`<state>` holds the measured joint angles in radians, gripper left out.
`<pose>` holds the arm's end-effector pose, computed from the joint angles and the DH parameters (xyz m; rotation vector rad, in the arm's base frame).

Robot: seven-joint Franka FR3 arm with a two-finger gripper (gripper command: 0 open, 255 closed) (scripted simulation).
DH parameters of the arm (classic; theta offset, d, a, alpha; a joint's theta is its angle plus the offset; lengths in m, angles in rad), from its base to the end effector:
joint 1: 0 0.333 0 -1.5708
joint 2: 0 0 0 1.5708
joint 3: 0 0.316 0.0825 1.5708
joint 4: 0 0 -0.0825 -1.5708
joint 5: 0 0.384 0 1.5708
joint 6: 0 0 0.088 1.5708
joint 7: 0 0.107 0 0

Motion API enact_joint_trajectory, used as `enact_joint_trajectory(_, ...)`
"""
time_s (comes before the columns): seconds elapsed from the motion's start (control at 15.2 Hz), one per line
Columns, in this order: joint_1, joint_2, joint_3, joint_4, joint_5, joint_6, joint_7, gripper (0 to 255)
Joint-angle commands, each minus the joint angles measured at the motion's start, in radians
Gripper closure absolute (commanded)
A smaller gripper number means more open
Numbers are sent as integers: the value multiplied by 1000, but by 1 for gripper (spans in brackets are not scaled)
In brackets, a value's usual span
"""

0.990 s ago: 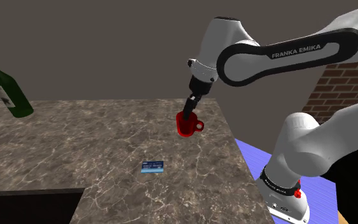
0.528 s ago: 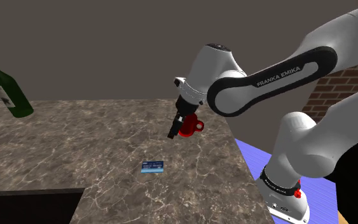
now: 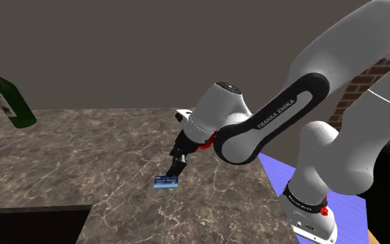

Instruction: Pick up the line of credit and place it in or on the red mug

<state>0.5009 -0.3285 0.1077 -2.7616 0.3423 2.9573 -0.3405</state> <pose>0.3543 0.2181 0.3697 -2.7261 -0.8924 -0.7358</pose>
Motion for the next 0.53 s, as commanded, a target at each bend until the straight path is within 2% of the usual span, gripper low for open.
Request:
enact_joint_trajectory(0.0, 88, 84, -30, 20, 56, 107, -67, 0)
enact_joint_trajectory(0.07, 131, 112, -54, 27, 87, 140, -101, 0)
enact_joint_trajectory(0.33, 221, 195, -123, 62, 169, 194, -174, 0)
enact_joint_trajectory(0.46, 296, 238, -182, 87, 253, 216, -246, 0)
